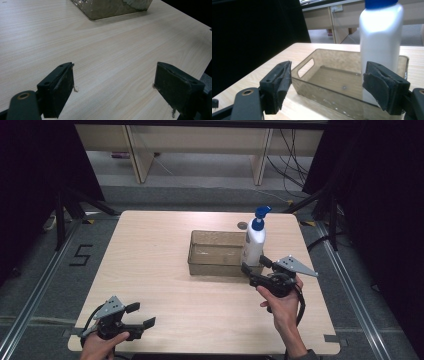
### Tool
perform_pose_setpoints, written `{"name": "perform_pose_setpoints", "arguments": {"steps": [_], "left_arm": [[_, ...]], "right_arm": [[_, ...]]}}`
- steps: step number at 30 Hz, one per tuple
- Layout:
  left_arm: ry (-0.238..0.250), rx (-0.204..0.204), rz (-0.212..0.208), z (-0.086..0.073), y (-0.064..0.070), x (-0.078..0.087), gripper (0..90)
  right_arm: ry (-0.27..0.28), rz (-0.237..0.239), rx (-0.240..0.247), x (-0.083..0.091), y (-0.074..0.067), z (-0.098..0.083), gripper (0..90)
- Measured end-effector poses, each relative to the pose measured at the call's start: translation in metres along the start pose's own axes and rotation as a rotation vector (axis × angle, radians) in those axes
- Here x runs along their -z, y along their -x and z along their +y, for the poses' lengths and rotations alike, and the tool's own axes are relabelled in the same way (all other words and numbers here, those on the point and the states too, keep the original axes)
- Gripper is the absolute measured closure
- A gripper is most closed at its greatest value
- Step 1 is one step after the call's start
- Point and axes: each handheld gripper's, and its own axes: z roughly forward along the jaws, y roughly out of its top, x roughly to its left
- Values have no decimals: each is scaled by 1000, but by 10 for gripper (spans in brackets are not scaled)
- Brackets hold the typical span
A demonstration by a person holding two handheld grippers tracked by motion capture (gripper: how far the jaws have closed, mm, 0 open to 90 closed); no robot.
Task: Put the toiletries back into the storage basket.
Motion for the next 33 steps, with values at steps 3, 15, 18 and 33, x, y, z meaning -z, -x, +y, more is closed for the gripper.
{"name": "perform_pose_setpoints", "arguments": {"steps": [3,15,18,33], "left_arm": [[7,7,-1,0,1,0,156],[-5,-1,8,0,1,0,156],[-2,-1,8,0,1,0,156],[-7,-3,9,0,1,0,156]], "right_arm": [[-5,2,-9,-2,-2,-5,230],[-38,18,14,-4,-7,-17,230],[-61,26,-15,-2,-12,-19,231],[-96,64,-5,-1,-21,-34,230]]}}
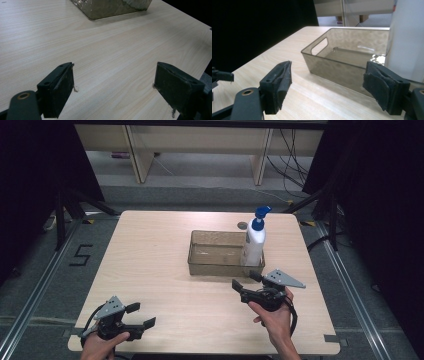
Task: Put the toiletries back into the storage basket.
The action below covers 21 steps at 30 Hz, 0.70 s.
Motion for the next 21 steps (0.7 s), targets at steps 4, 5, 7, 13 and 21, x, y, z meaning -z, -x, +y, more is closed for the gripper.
{"name": "perform_pose_setpoints", "arguments": {"steps": [4,5,7,13,21], "left_arm": [[-1,0,0,0,0,0,156],[-1,0,0,0,0,0,156],[0,0,0,0,0,0,156],[1,1,0,0,0,0,156],[4,8,1,0,1,-1,156]], "right_arm": [[-9,7,30,-2,-1,-5,229],[-2,11,41,-2,-1,-6,227],[-26,3,26,-2,-3,-9,225],[-40,27,23,-3,-7,-15,213],[-57,40,31,-5,-11,-25,211]]}}
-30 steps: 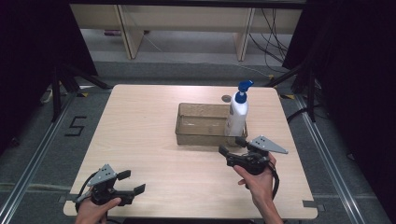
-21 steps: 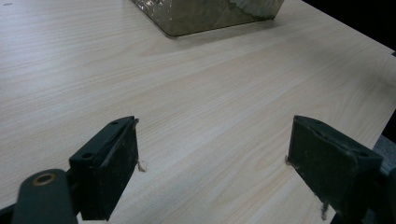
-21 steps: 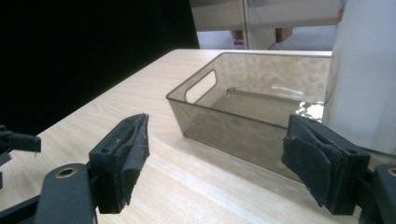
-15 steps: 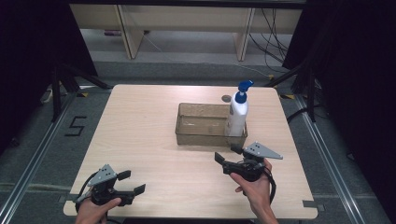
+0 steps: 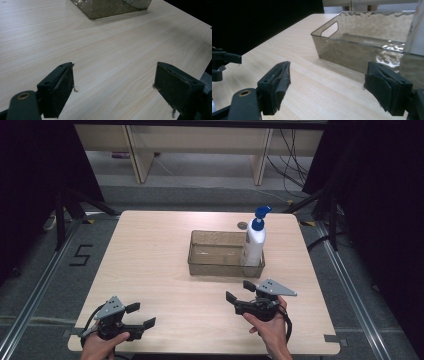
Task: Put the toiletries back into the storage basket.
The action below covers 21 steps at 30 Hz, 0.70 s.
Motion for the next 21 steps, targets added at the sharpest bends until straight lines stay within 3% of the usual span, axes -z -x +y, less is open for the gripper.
{"name": "perform_pose_setpoints", "arguments": {"steps": [4,6,8,9,11,13,15,16,17,19,21], "left_arm": [[1,0,-1,0,0,0,156],[-1,-2,0,0,0,0,156],[-1,-2,2,0,0,0,156],[-2,-2,2,0,0,0,156],[-1,-3,2,0,0,0,156],[-10,-15,1,0,-1,0,156],[-13,-20,1,0,-1,0,156],[-12,-22,-6,0,-1,-1,156],[-12,-22,-5,0,-1,-1,156],[-9,-23,-5,0,-1,-1,156],[-13,-17,4,0,1,-1,156]], "right_arm": [[-14,-2,26,-2,-1,-4,210],[-6,15,4,-1,-4,-6,210],[-22,21,25,0,-4,-8,209],[-33,30,-3,-1,-5,-9,209],[-22,30,23,-2,-5,-11,209],[-37,42,-1,-1,-7,-13,209],[-34,33,17,-1,-7,-16,212],[-33,21,54,-1,-5,-17,213],[-53,28,25,-1,-8,-19,212],[-66,36,41,-3,-7,-24,211],[-84,30,23,-2,-7,-27,209]]}}
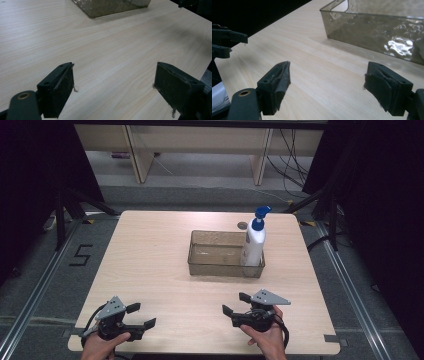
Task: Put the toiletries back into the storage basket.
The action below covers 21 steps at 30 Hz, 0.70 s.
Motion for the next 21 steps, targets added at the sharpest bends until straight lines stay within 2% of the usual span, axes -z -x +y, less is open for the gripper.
{"name": "perform_pose_setpoints", "arguments": {"steps": [1,3,4,6,7,8,9,11,12,13,16,17,18,20,21], "left_arm": [[4,1,-6,0,0,-1,156],[3,0,-8,0,0,-1,156],[-7,-12,-7,0,-1,-1,156],[-12,-13,-6,-1,-1,-1,156],[-16,-17,-3,-1,-2,-1,156],[-13,-10,-3,-1,-2,-1,156],[-6,-6,-6,-1,-2,-1,156],[-1,-3,-7,-1,-2,-2,156],[-17,-16,-3,-1,-2,0,156],[-15,-16,-2,-1,-2,-1,156],[-28,-30,-2,-1,-2,-1,156],[-3,-7,-5,-1,0,-2,156],[5,-7,-4,-2,0,-3,156],[-26,-28,1,0,-2,0,156],[-16,-14,2,0,-2,-1,156]], "right_arm": [[10,-16,28,0,2,-1,209],[-9,4,-1,3,0,-3,207],[4,19,-10,2,0,-5,206],[-16,21,-25,3,-1,-7,205],[-16,11,-8,2,0,-8,204],[-30,23,-55,3,-4,-9,203],[-29,7,-6,3,-1,-10,202],[-36,17,-15,3,-2,-11,199],[-36,15,-30,2,-3,-12,198],[-31,27,-11,1,-2,-13,195],[-47,33,-12,1,-4,-14,192],[-49,24,-6,1,-4,-14,191],[-53,21,-6,1,-4,-14,191],[-46,24,5,0,-4,-14,191],[-45,25,9,0,-4,-15,191]]}}
